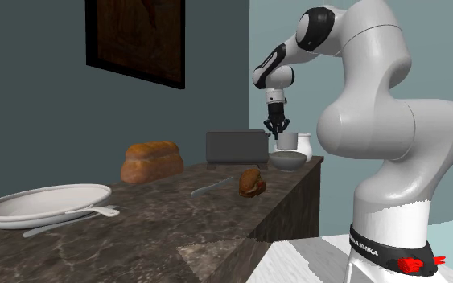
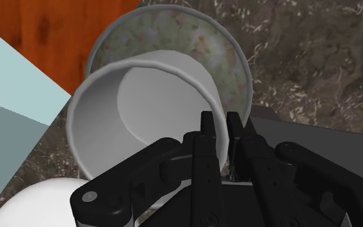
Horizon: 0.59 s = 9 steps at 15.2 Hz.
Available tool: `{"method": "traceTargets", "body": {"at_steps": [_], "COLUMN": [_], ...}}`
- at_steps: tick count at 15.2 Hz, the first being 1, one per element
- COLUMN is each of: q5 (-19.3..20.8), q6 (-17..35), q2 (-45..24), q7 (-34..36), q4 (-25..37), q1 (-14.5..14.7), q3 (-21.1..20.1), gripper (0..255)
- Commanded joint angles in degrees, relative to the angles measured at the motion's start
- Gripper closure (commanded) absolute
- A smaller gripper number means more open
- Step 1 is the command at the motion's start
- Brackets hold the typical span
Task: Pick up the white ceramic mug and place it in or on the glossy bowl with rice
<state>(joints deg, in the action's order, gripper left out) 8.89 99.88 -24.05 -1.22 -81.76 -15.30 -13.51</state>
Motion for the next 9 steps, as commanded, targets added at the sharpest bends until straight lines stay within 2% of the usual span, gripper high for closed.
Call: {"method": "traceTargets", "body": {"at_steps": [1,9], "q5": [0.1,0.1], "q6": [1.4,2.4], "q2": [-0.1,-0.3], "q7": [0.1,0.2], "q4": [-1.2,-2.1], "q1": [-0.1,-0.1], "q3": [0.0,0.0], "gripper": [255,255]}}
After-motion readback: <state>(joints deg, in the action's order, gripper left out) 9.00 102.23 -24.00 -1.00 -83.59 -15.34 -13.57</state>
